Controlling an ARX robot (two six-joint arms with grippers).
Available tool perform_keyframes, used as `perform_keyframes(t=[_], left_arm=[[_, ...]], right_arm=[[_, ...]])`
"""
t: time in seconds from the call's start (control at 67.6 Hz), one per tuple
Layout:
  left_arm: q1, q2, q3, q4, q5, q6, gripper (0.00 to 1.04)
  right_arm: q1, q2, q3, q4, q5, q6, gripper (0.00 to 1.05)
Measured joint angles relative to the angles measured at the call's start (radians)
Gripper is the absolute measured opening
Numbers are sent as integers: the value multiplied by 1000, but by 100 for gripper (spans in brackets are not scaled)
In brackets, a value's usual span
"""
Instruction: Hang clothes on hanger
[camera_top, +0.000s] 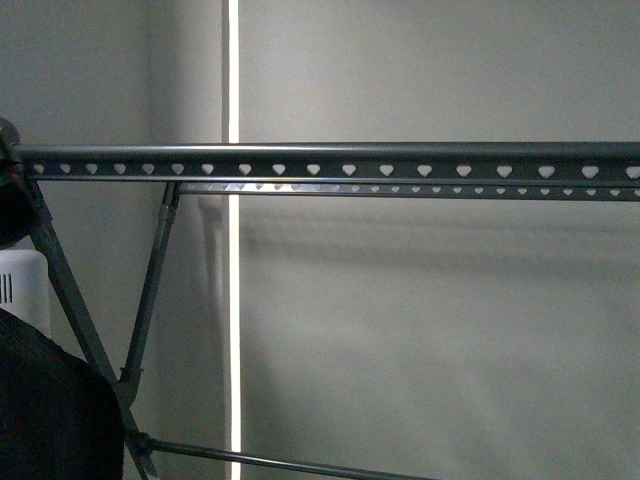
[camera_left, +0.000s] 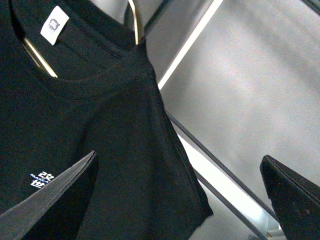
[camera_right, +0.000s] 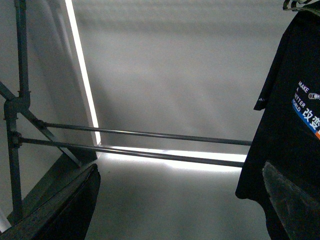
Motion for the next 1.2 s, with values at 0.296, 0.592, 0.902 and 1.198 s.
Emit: perform_keyframes(t=[0.296,0.592,0.902,1.198], left_arm=[[-5,269,312,-79,-177,-132,98],[-38,369,393,-157,-261,-169,98],[-23,465,417,-173,-283,-191,98],[8,599,508,-107,-227,-170,98]], right_arm=[[0,0,0,0,0,0,97],[0,0,0,0,0,0,97],[0,0,0,0,0,0,97],[0,0,0,0,0,0,97]])
